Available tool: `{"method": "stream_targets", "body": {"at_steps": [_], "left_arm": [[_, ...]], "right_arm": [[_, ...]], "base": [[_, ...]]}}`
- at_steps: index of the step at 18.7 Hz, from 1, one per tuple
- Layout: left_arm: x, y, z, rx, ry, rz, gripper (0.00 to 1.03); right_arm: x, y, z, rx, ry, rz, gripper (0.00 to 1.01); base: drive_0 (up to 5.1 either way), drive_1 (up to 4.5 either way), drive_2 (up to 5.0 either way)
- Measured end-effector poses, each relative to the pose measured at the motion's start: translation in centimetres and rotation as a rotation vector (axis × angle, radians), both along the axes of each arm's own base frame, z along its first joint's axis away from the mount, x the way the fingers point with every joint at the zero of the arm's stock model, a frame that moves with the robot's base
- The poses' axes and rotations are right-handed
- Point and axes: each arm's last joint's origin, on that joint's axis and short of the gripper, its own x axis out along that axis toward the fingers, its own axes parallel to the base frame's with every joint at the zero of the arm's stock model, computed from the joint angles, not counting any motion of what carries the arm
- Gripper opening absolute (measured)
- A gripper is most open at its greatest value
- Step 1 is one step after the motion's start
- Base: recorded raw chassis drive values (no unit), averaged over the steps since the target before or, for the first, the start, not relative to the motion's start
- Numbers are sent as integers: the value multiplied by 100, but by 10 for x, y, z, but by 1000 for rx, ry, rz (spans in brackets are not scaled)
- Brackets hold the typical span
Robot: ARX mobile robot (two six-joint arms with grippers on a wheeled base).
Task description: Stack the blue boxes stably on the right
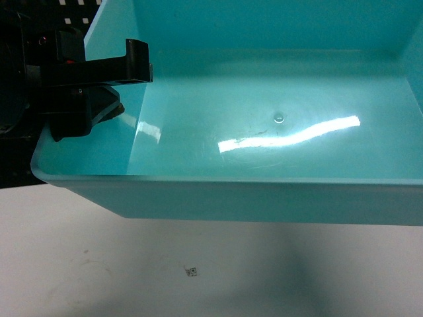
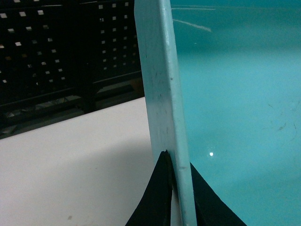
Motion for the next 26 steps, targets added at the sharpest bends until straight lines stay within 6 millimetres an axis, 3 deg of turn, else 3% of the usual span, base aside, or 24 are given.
{"method": "stream_targets", "body": {"at_steps": [26], "left_arm": [[0,0,0,3,-1,-2,2]], "right_arm": [[0,0,0,0,0,0,7]], "base": [[-162,-162,-162]]}}
